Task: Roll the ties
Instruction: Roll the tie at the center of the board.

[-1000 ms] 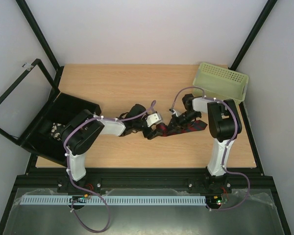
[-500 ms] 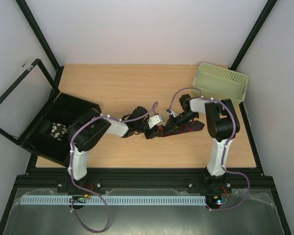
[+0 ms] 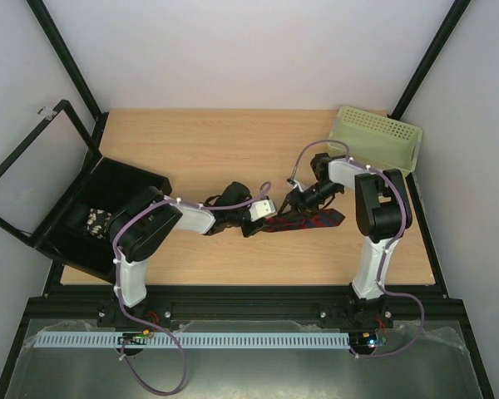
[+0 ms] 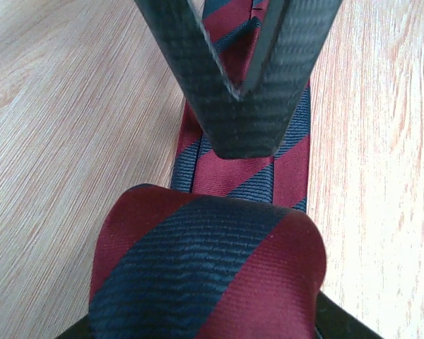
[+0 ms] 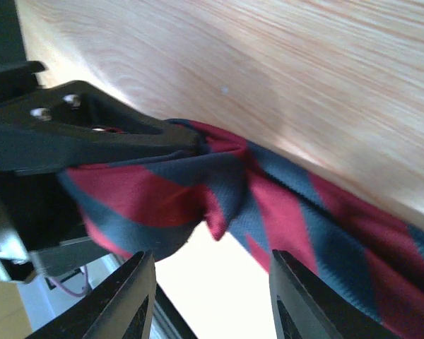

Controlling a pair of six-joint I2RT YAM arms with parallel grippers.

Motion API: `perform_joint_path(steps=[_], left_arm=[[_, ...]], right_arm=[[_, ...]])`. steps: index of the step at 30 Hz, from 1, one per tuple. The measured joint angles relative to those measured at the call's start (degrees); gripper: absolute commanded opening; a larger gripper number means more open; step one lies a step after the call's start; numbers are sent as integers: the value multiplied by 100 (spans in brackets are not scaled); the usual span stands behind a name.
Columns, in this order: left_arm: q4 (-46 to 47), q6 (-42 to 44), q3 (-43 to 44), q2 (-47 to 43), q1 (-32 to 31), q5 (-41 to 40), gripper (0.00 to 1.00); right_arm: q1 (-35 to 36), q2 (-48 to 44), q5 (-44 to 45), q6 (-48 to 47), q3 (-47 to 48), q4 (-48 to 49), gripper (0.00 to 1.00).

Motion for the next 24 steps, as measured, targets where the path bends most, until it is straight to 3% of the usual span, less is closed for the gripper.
perform_joint_path(steps=[6, 10, 12, 16, 24], left_arm=[[-55, 96, 11, -11, -2, -17, 31], [-79, 109, 22, -11, -7, -22, 32], [-105, 120, 22, -13, -7, -24, 32], [-146, 120, 22, -13, -7, -39, 33], [-210, 116, 35, -57, -11, -118, 66]], right_arm=[[254, -120, -299, 181, 74, 20, 46], [450, -81, -293, 369, 74, 170, 40], [470, -46, -297, 433, 74, 236, 32], [470, 26, -402, 549, 74, 269, 3], [308, 83, -393, 483, -33, 269, 1]])
